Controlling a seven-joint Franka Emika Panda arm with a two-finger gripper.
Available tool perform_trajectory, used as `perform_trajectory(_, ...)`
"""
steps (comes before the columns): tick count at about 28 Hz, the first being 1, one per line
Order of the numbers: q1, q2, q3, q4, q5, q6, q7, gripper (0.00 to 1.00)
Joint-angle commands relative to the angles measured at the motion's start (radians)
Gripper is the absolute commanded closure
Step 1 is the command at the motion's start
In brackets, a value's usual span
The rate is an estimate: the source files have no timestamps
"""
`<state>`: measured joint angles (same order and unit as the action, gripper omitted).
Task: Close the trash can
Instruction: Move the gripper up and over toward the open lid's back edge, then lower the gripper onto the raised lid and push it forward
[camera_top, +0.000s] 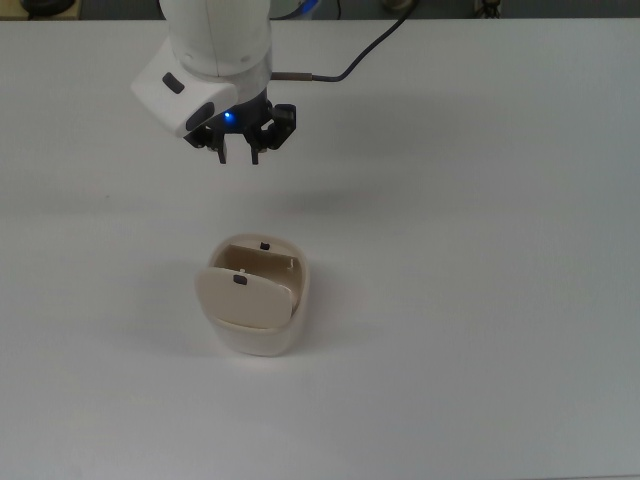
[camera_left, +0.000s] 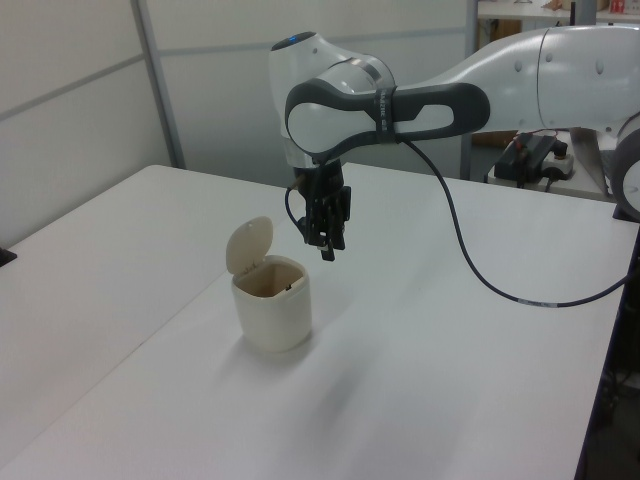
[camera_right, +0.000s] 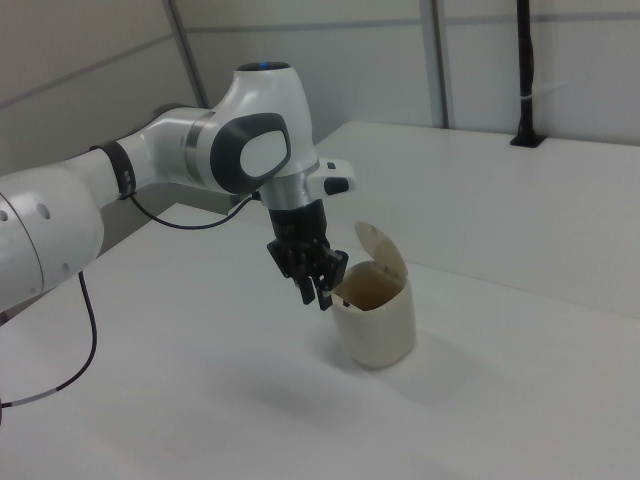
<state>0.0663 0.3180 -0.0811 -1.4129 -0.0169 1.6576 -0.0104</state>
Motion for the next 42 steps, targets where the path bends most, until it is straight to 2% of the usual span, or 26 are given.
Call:
perform_trajectory(1,0.003,-0.022,-0.005,-0.006,-0.008,-0.025,0.02,1.0)
perform_trajectory(13,0.0,-0.02,-0.006,-0.006,-0.008,-0.018,0.013,1.0)
perform_trajectory(19,-0.006,-0.01,-0.006,0.02,0.001,0.037,0.017,1.0)
perform_trajectory(26,-0.006,-0.01,-0.005,0.023,0.009,0.209,0.021,1.0)
perform_trajectory(32,-0.006,0.015,-0.005,0.023,0.061,0.408,0.024,1.0)
perform_trajectory(37,-0.008,0.044,-0.005,0.022,0.124,0.596,0.029,1.0)
perform_trajectory(42,-0.008,0.075,-0.003,0.02,0.13,0.692,0.047,1.0)
